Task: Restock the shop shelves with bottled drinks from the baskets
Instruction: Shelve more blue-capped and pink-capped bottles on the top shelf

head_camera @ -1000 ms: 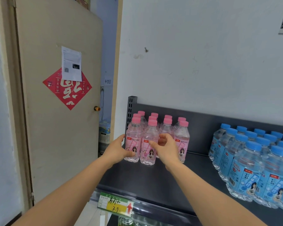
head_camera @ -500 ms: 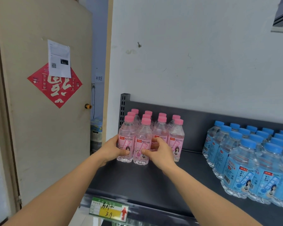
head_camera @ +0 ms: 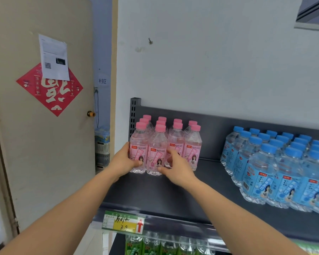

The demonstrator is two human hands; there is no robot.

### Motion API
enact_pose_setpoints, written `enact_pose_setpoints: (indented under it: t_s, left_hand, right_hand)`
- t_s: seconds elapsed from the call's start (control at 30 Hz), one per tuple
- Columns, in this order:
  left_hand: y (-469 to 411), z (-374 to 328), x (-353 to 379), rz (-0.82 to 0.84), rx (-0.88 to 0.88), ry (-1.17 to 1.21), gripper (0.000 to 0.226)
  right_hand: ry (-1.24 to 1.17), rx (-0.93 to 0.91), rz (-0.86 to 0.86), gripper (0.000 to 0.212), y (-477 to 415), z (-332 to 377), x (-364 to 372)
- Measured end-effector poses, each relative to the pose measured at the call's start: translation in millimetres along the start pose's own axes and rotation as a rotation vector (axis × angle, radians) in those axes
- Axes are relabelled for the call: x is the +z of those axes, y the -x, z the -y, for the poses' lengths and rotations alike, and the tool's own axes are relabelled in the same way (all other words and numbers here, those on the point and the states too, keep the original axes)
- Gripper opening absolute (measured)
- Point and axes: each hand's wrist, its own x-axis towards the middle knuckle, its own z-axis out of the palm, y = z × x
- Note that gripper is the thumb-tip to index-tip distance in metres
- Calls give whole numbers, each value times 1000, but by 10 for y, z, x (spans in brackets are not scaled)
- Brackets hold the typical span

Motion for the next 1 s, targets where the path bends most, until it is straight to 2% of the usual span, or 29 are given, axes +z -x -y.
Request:
enact_pose_setpoints:
  t_s: [0.17, 0.4, 0.63, 0.73, 0.83, 1.0]
  left_hand:
    - [145, -63, 51, -77, -22, -160, 54]
    - [471, -251, 146, -98, -79, -274, 37]
    - [1000, -645, 488, -133, -79, -359, 20]
    - [1301, -842, 762, -102, -42, -472, 30]
    - [1627, -1000, 1071, -93, 29, -527, 52]
    - [2160, -1154, 1590, -28, 176, -594, 47]
  right_hand:
    - [200, 21, 34, 62, 242, -131, -203]
    - [309, 18, 14, 41, 659, -332, -556]
    - [490, -95, 5, 40, 1227, -572, -1008]
    - [526, -134, 19, 39, 1555, -706, -1203]
    - [554, -149, 33, 38, 1888, -886, -1393]
    - [550, -108, 13, 33, 2458, -1230, -1646]
